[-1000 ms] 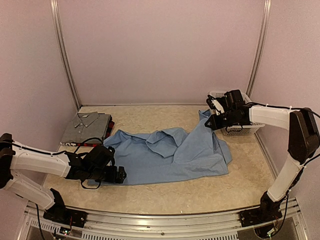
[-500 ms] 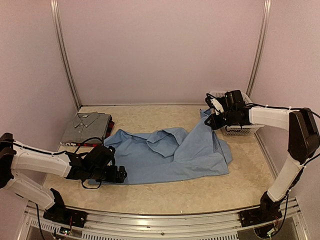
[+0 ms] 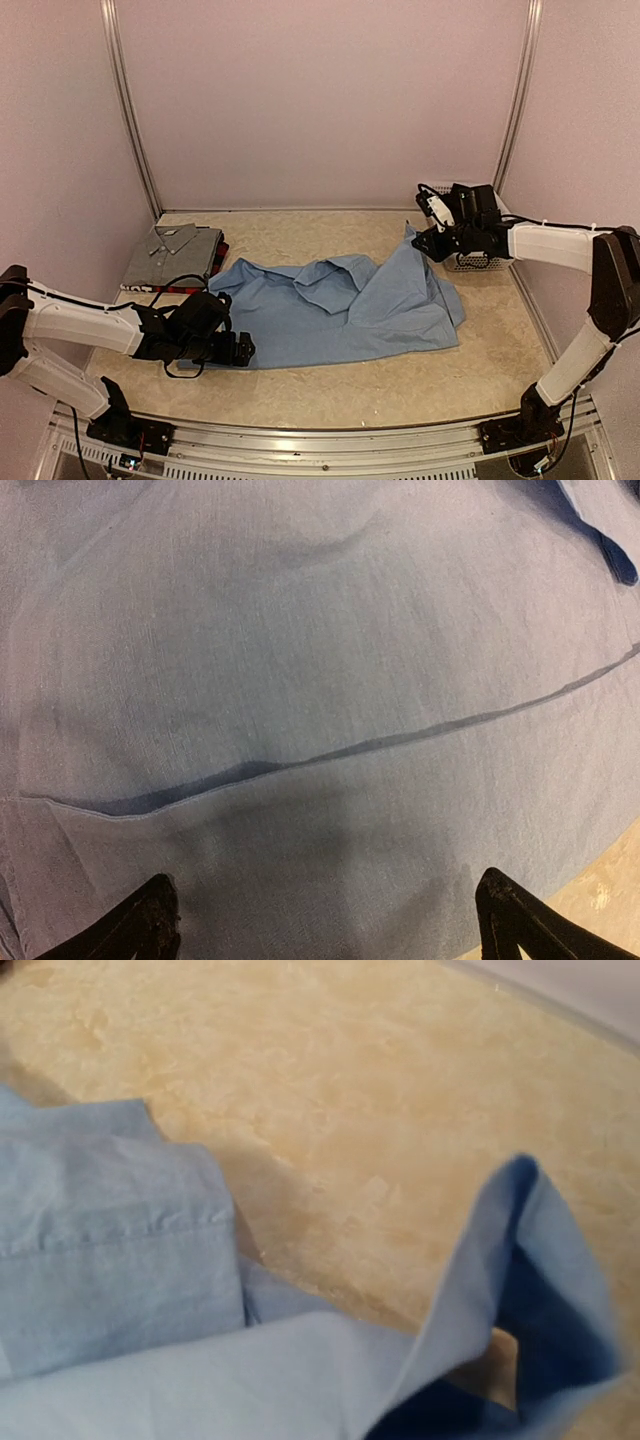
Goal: Fold and stack the long sleeve shirts
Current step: Smooth out the 1/3-folded shirt at the center of the board.
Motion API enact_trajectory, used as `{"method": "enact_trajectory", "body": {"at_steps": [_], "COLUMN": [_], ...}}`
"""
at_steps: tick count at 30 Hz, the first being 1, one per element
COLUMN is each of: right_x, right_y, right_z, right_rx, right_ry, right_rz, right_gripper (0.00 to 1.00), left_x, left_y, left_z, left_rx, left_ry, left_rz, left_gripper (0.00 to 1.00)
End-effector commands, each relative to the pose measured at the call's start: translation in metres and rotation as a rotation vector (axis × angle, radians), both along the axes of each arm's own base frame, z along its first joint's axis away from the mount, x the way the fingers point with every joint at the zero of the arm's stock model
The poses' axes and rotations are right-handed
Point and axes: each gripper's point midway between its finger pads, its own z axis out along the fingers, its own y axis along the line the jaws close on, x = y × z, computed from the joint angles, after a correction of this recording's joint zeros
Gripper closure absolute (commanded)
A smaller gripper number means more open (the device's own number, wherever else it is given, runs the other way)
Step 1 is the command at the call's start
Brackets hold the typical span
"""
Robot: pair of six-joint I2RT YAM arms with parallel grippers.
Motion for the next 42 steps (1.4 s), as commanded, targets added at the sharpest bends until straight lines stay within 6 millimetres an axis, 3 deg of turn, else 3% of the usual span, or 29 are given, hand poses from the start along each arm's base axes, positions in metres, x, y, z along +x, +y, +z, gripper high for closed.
{"method": "enact_trajectory", "body": {"at_steps": [1, 5, 7, 11, 18, 24, 29, 39, 42], "right_x": [0.007, -0.001, -0.017, -0.061, -0.137, -0.177, -0.191, -0.18, -0.185], "right_y": [-0.018, -0.04, -0.044, -0.038, 0.006, 0.012, 0.008, -0.011, -0.017], "right_z": [0.008, -0.015, -0.025, -0.025, -0.024, -0.052, -0.073, -0.12, -0.137], "right_rx": [-0.023, -0.054, -0.041, -0.023, 0.056, 0.061, 0.052, -0.102, -0.145], "right_ry": [-0.012, 0.132, 0.198, 0.233, 0.297, 0.397, 0.45, 0.535, 0.587], "right_rz": [-0.103, -0.26, -0.296, -0.307, -0.184, -0.188, -0.209, -0.362, -0.394], "right_gripper": [0.74, 0.59, 0.53, 0.43, 0.41, 0.45, 0.46, 0.47, 0.47], "left_x": [-0.013, -0.012, -0.013, -0.012, -0.011, -0.008, -0.007, -0.008, -0.009], "left_y": [0.003, 0.003, 0.002, 0.001, 0.001, -0.003, -0.007, -0.005, -0.004], "left_z": [-0.016, -0.015, -0.015, -0.013, -0.011, -0.006, -0.007, -0.01, -0.011], "left_rx": [0.026, 0.023, 0.023, 0.019, 0.018, 0.012, 0.02, 0.026, 0.033], "left_ry": [0.061, 0.06, 0.059, 0.054, 0.048, 0.039, 0.042, 0.044, 0.045], "left_rz": [-0.018, -0.018, -0.02, -0.021, -0.02, -0.027, -0.04, -0.04, -0.04], "left_gripper": [0.01, 0.01, 0.01, 0.01, 0.01, 0.01, 0.01, 0.01, 0.01]}}
